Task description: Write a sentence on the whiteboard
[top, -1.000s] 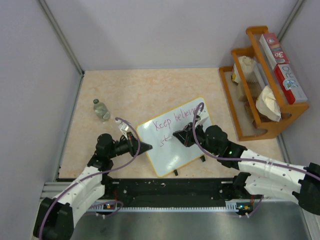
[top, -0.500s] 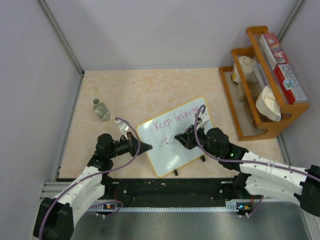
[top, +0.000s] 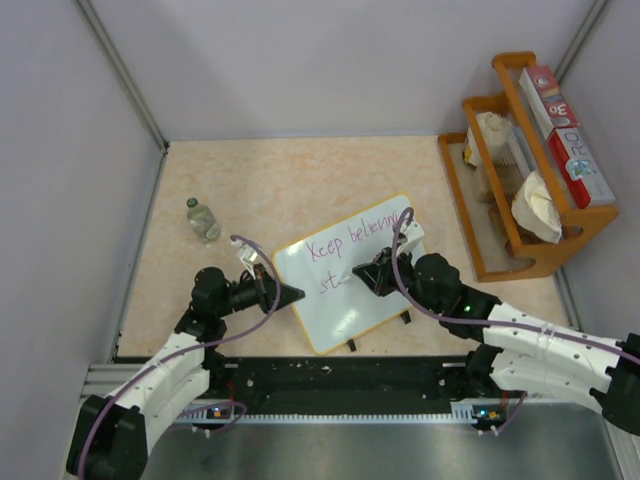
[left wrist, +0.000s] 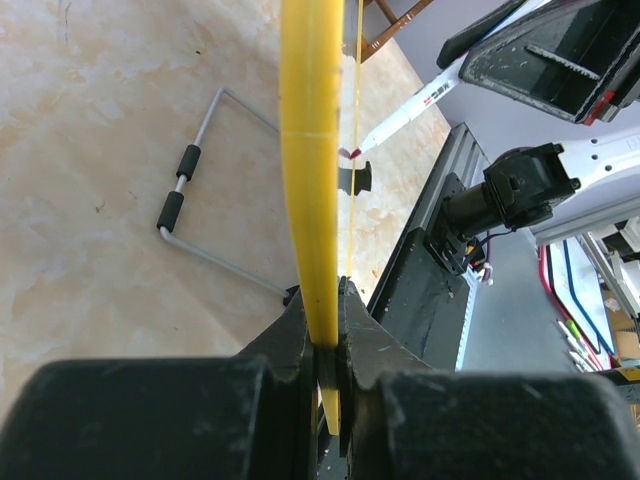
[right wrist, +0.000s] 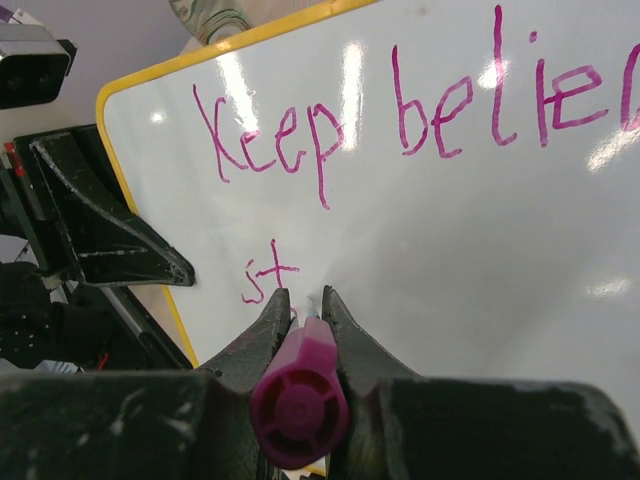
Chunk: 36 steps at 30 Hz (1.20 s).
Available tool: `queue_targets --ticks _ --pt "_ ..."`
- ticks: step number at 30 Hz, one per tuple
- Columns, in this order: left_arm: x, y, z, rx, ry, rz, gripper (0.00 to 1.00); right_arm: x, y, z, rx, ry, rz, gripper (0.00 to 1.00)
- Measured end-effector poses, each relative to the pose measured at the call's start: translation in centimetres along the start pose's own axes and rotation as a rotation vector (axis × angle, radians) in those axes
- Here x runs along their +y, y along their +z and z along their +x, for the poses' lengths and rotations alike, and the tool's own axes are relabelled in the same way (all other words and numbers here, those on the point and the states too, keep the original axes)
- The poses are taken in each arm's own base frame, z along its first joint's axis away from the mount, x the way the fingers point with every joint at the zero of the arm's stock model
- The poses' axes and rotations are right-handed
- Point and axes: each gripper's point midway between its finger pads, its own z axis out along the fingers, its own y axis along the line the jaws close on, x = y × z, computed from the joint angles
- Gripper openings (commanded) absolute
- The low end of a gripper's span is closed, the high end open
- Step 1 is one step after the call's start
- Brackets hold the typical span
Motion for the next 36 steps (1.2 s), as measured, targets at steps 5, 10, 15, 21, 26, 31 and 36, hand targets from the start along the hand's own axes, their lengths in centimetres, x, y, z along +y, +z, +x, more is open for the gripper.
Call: queue_targets --ticks 5,10,15,21,26,31,36 --pt "0.0 0.0 0.0 0.001 0.003 0.003 0.00 0.0 -0.4 -1.0 -0.031 -0.014 0.011 0.00" --pt "0.0 0.0 0.0 0.001 0.004 0.003 0.00 0.2 -0.6 -1.9 -0.047 -0.026 0.010 0.00" --pt "0.0 0.0 0.0 0.001 0.004 0.003 0.00 0.3 -0.6 -2.8 -0.065 -0.035 0.011 0.00" --pt "0.0 0.0 0.0 0.001 0.004 0.003 0.00 0.1 -0.5 -3.1 -0.070 -0.053 0.019 0.00" --pt "0.0 0.0 0.0 0.001 0.004 0.003 0.00 0.0 0.0 -3.0 -0.057 -0.062 0.023 0.00" --pt "0.0 0.0 0.0 0.001 0.004 0.003 0.00 0.1 0.1 -3.1 -0.058 -0.066 0.020 0.00" --pt "0.0 0.0 0.0 0.001 0.004 0.003 0.00 0.2 0.2 -3.0 -0.053 -0.066 0.015 0.00"
